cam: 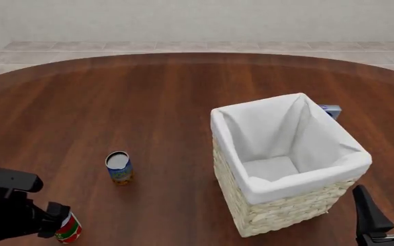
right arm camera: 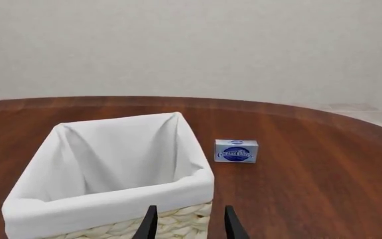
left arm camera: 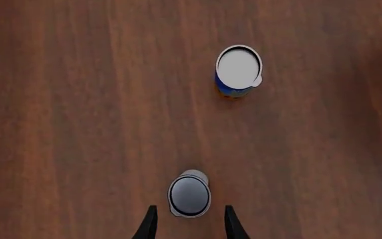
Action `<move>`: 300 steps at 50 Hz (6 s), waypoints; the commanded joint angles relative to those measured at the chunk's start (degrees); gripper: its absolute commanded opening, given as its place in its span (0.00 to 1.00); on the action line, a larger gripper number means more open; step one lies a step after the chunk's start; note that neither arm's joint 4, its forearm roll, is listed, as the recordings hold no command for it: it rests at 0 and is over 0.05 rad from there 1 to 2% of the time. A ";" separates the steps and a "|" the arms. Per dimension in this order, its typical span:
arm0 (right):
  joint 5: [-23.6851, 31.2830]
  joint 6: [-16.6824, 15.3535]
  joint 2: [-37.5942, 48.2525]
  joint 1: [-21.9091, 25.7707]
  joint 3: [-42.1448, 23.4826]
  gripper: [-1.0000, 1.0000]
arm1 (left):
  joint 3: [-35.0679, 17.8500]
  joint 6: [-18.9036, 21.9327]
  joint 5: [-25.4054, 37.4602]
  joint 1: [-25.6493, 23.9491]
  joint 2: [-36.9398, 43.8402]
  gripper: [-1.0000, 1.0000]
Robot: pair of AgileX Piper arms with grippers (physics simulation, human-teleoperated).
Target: Pick up the tomato sauce, and put it in the basket.
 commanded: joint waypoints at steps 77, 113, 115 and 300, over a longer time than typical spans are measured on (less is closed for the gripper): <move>-0.05 0.02 -0.04 0.01 0.08 1.00 | 11.65 -1.61 -19.73 0.51 9.98 1.00; -0.10 0.04 -0.04 -0.07 0.01 1.00 | 8.27 0.30 -16.87 0.63 8.16 0.00; -0.08 0.06 -0.03 -0.07 0.01 1.00 | 7.33 0.77 -16.25 1.01 7.82 0.00; -0.01 -1.24 0.00 1.40 0.19 1.00 | -70.52 0.61 -15.45 -55.05 67.58 1.00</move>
